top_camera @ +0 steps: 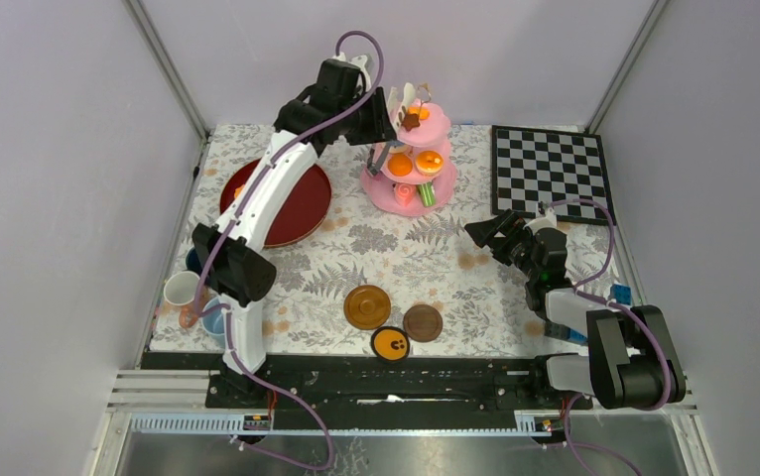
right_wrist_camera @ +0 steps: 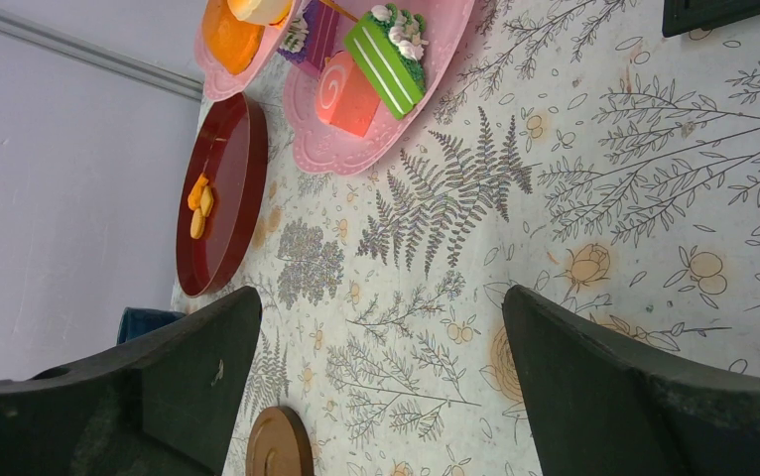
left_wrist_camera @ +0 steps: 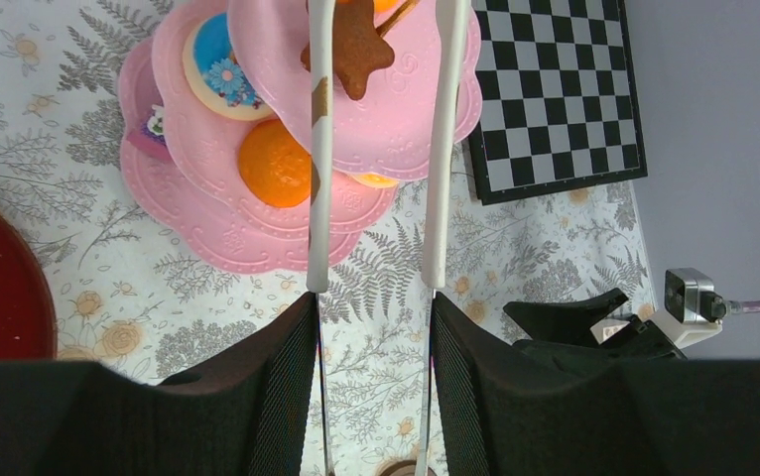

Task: Serve the afternoon tea
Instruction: Place the desert on the desert table, then pick up the desert from the tray.

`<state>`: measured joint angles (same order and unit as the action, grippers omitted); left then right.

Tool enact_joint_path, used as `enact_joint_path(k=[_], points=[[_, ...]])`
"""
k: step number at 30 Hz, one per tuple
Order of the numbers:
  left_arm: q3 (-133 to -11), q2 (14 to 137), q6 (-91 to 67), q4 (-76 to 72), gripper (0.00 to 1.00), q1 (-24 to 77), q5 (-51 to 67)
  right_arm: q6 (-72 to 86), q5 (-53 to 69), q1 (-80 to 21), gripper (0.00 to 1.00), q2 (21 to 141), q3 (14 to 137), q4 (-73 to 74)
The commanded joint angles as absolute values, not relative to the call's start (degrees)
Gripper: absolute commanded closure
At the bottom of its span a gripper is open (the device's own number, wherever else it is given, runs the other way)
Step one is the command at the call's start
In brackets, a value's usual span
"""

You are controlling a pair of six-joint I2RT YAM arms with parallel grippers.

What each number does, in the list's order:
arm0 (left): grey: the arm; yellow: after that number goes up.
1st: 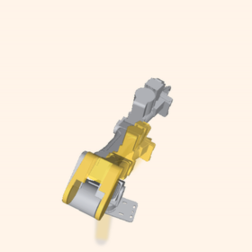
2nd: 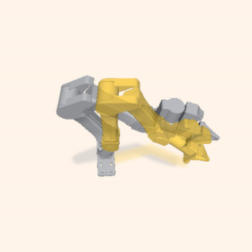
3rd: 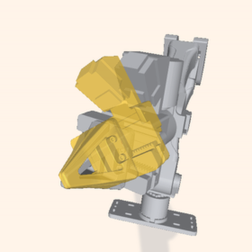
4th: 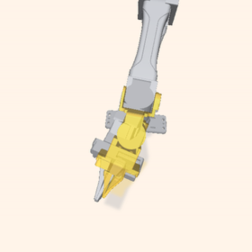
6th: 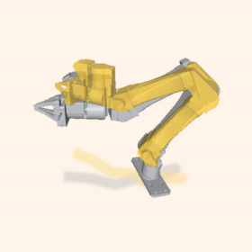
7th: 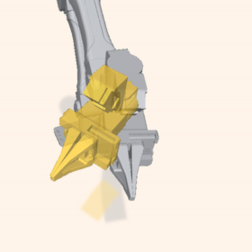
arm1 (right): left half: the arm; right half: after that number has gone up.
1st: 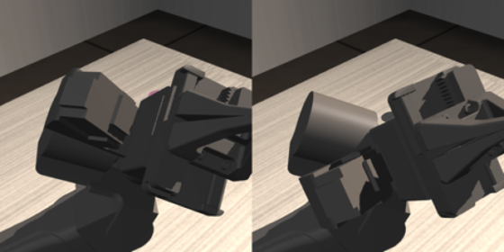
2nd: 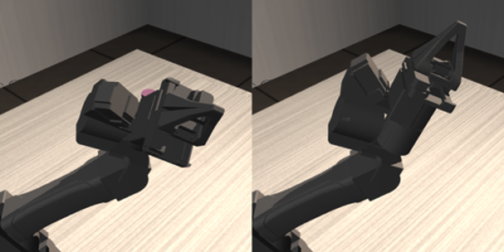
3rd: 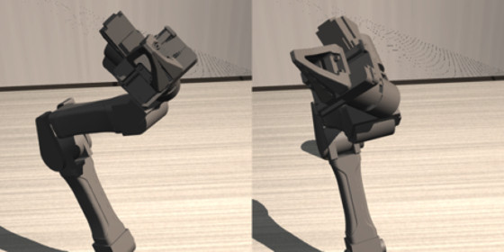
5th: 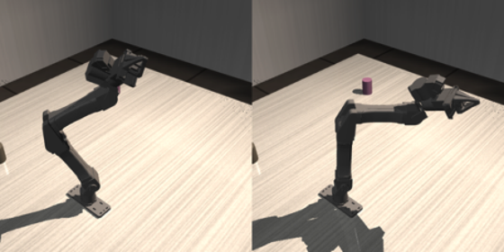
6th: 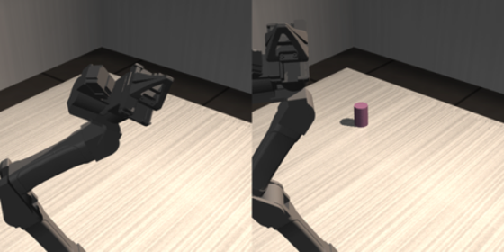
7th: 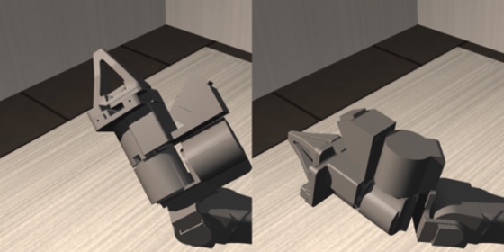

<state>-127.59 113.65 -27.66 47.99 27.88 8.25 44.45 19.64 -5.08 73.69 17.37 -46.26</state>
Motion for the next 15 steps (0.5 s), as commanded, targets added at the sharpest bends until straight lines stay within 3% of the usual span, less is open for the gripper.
enact_joint_path(k=[1,8,15], points=[[-131.61,110.18,-25.58,48.68,0.54,26.00,5.95,44.45,20.30,-4.77,0.02,74.02,17.41,-49.48],[-113.96,95.03,-20.38,50.97,0.54,19.16,0.78,44.47,20.21,-4.87,0.02,73.75,17.31,-49.48],[-88.96,84.47,-14.73,51.11,0.53,3.99,3.42,44.55,20.26,-4.83,0.02,73.75,17.18,-49.48]])
